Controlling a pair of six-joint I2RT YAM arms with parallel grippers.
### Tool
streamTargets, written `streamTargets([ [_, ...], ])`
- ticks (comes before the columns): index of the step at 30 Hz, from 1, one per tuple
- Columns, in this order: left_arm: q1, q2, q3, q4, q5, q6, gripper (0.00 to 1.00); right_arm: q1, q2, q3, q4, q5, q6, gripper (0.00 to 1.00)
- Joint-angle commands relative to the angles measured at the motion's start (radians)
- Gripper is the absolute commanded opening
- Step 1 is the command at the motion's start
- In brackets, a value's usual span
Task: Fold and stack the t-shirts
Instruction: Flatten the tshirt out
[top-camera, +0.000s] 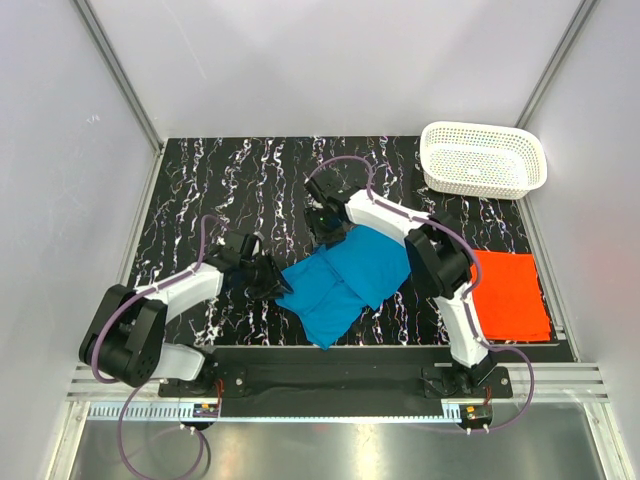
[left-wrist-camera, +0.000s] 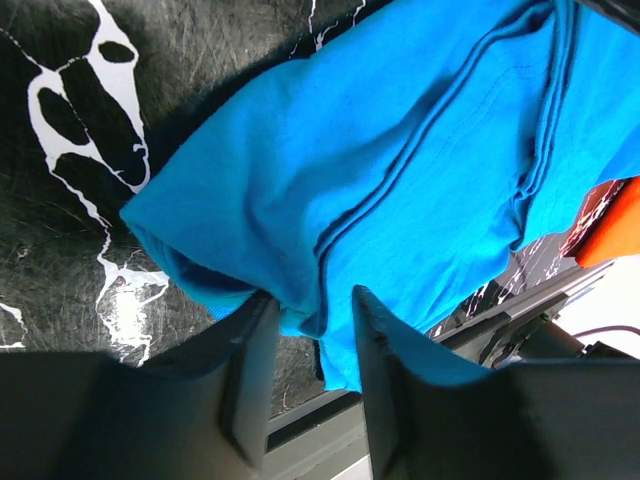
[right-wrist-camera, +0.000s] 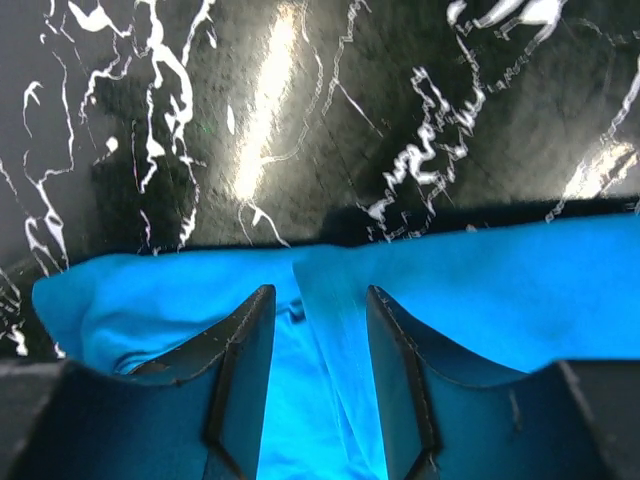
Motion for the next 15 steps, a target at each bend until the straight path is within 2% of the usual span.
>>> streamTargets([
  [1,-0.003,-0.006,0.002,0.047,0.026,-0.003,0.33,0.022,0.045,0.084,-0.042,0.075,-0.035,0.49],
  [2,-0.003,-0.004,0.004,0.047,0.026,-0.003,0.32,0.022,0.054,0.107,-0.057,0.087,-0.036,0.48],
  [4,-0.003,-0.001,0.004,0.048,0.029,0.000,0.28,0.025,0.085,0.130,-0.074,0.141,-0.038,0.40],
  [5,-0.003,-0.003,0.007,0.048,0.032,0.002,0.22,0.024,0.091,0.149,-0.088,0.155,-0.042,0.33],
  [7,-0.002,-0.013,0.008,0.047,0.036,0.003,0.17,0.025,0.106,0.162,-0.098,0.202,-0.055,0.26],
  [9,-0.003,-0.024,0.011,0.044,0.032,0.008,0.10,0.025,0.108,0.167,-0.105,0.232,-0.072,0.15],
  [11,-0.002,-0.045,0.016,0.025,0.024,0.020,0.00,0.025,0.102,0.172,-0.115,0.256,-0.082,0.00],
  [15,0.000,-0.110,0.120,-0.112,-0.038,0.085,0.00,0.024,-0.001,0.147,-0.115,0.351,-0.090,0.00],
])
